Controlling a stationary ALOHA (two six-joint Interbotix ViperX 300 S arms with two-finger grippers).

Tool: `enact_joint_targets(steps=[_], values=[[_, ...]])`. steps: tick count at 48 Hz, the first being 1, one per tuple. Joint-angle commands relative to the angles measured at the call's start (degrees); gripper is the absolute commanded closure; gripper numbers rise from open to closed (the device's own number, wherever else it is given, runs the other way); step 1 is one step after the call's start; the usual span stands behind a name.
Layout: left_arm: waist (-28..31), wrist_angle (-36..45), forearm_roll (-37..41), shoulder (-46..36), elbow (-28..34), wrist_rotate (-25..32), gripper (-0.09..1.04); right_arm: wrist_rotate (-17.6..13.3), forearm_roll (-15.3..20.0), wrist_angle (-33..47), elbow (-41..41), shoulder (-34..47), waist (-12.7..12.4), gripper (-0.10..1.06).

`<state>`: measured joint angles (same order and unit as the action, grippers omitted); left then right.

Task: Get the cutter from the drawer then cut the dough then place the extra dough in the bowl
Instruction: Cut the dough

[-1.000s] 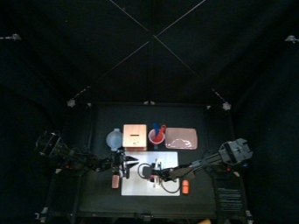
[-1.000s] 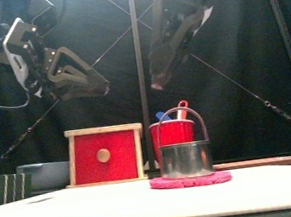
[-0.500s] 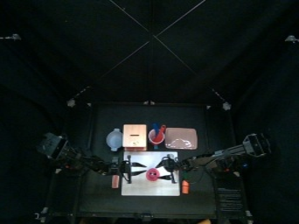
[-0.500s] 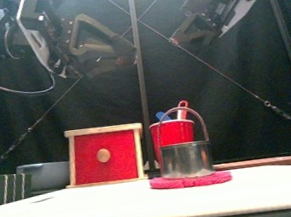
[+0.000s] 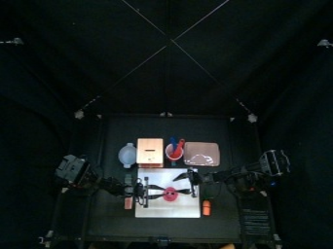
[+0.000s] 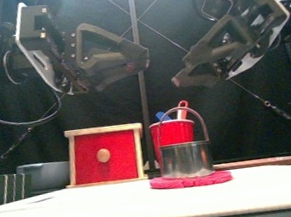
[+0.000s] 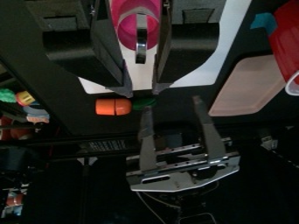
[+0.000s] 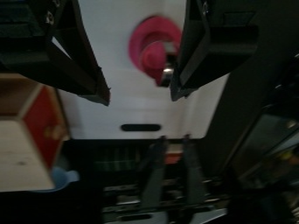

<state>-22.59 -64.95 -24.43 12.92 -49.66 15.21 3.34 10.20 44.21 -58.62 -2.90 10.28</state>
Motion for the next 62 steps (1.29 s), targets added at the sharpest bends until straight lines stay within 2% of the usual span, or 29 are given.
enact_joint_targets(steps=[1,7,11,18,33,46,62], values=[[-0.4,0.9,-1.0,0.6,0.7,-0.2,0.27,1.8,8.1,2.5,0.3,1.1,4.7,0.07],[-0.7,1.5,-2.3,3.3,1.5,-0.2,0.27,1.8,12.2,4.7,0.7,4.7,9.1,0.07],[-0.5,1.4,-4.7,5.3,1.8,-0.2,0.27,1.9,14.4,9.5,1.1,7.7,10.3,0.07],[-0.3,1.4,-6.9,6.6,2.5,0.1,0.27,1.6,15.8,15.2,1.4,11.9,10.8,0.07],[0.9,5.0,-2.0,6.3,3.4,0.2,0.27,1.7,17.9,14.7,4.7,14.8,11.4,0.07],[2.5,7.6,-1.5,5.5,3.8,0.2,0.25,1.6,18.5,14.4,4.5,13.4,12.6,0.07],[4.2,9.6,-1.5,4.3,4.1,0.2,0.25,2.0,21.6,9.9,2.4,9.8,13.9,0.07]])
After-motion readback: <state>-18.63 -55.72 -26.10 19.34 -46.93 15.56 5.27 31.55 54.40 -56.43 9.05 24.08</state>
